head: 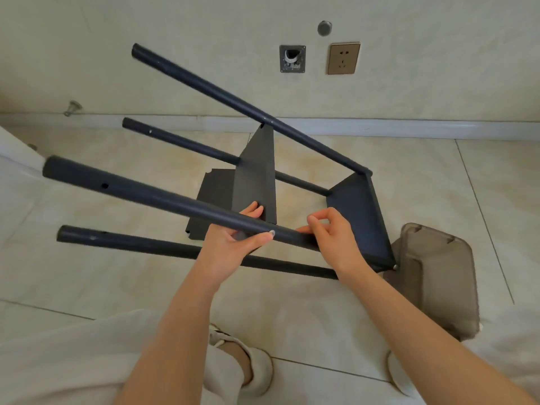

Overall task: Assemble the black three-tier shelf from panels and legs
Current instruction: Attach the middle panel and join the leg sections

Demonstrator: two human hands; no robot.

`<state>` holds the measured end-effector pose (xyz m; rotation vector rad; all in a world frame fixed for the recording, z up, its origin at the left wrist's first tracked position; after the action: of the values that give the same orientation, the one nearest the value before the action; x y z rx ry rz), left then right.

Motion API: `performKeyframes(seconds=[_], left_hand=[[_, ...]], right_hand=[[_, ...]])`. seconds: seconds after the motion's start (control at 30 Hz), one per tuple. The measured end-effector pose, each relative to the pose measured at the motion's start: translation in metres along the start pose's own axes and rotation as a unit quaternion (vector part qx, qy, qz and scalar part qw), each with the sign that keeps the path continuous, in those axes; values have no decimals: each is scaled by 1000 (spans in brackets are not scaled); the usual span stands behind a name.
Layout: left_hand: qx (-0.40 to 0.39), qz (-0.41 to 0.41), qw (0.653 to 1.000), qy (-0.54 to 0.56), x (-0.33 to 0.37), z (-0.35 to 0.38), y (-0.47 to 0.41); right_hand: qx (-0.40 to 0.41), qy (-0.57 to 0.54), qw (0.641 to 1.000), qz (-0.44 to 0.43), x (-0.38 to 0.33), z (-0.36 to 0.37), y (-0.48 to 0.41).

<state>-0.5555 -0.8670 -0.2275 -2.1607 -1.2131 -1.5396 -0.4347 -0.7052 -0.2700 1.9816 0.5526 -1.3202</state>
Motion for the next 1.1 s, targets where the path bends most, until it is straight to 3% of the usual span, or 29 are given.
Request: performKeyframes(seconds=[0.47, 0.77, 1.1], left_hand=[[9, -93, 988, 124, -55, 36, -10], [13, -155, 959, 238, -94, 51, -5], [62, -210, 945, 241, -133, 58, -5]], right_hand=[[-12, 39, 999, 8, 23, -6, -7], [-36, 71, 997, 19, 46, 7, -18], [-69, 110, 991, 19, 62, 24, -28]])
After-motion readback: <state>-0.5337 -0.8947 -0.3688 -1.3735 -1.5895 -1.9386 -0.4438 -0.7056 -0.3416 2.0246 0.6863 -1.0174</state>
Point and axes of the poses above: each hand's wrist, its own y-axis away from the middle knuckle, its own z-axis out of the palm, x = y × z, the point moved 6 cm from there along -y, towards the middle knuckle, and after that the axes turned 1 degree about z, right-handed, at the moved point
